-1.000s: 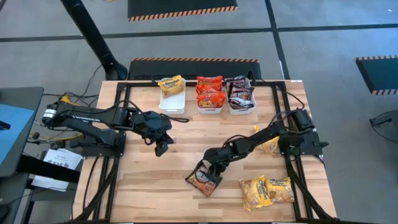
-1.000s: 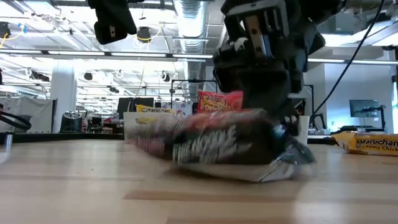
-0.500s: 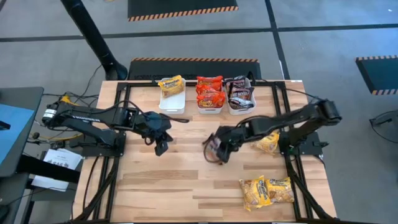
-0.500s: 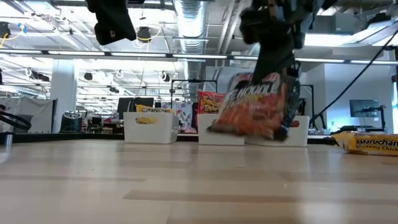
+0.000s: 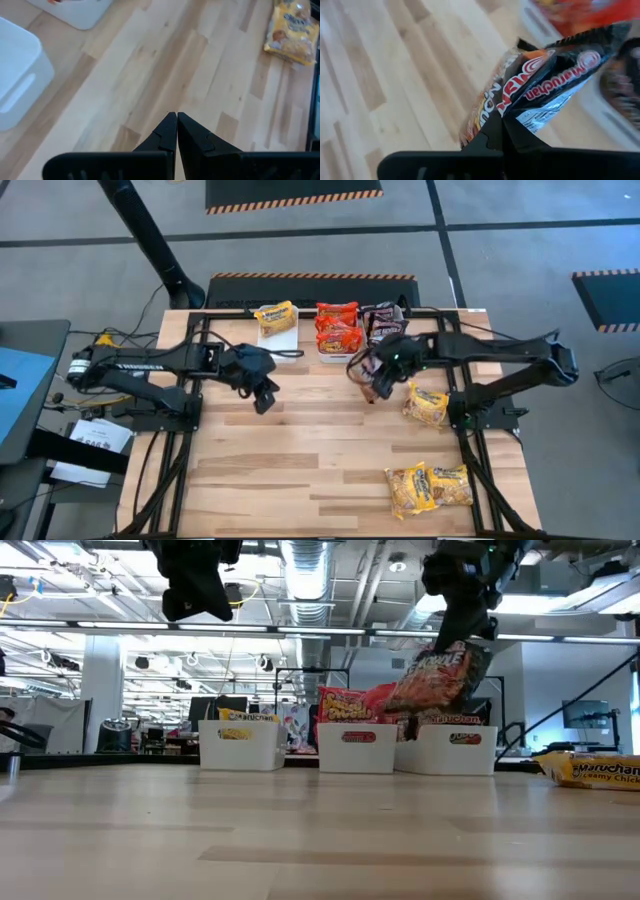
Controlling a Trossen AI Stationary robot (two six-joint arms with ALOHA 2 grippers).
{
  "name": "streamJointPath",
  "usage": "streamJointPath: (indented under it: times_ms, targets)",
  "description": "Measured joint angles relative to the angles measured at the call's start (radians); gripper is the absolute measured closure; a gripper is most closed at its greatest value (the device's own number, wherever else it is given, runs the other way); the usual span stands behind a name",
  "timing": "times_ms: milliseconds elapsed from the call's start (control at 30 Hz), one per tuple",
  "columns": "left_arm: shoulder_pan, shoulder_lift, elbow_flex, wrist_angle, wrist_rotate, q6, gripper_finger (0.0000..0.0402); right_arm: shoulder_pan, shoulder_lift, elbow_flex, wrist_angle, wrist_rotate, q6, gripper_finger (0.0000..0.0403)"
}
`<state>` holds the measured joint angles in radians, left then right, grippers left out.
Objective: Sort Maruchan noodles
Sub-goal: Put the black noodle pack into the right white bin
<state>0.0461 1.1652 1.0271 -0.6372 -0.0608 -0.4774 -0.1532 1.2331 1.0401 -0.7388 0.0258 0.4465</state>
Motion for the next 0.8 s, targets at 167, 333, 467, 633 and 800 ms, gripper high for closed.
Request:
streamJointPath:
  times_ms: [167,333,467,633,800]
  targets:
    - [0.057,0.0,0.0,0.002,0.0,0.003,0.0401,-0.089,-0.056,0.0,-0.059,-0.004,-0.107,0.04]
    - [0.11,0.0,0.0,0.001,0.0,0.003,0.0401,-0.194,-0.084,0.038,-0.14,0.006,-0.224,0.04]
    - [0.145,0.0,0.0,0.001,0.0,0.003,0.0401,-0.293,-0.082,0.099,-0.168,0.024,-0.362,0.04]
    - [0.177,0.0,0.0,0.001,0.0,0.003,0.0401,-0.417,-0.045,0.164,-0.197,0.027,-0.535,0.04]
    - [0.198,0.0,0.0,0.002,0.0,0.003,0.0401,-0.526,0.037,0.186,-0.203,0.031,-0.73,0.04]
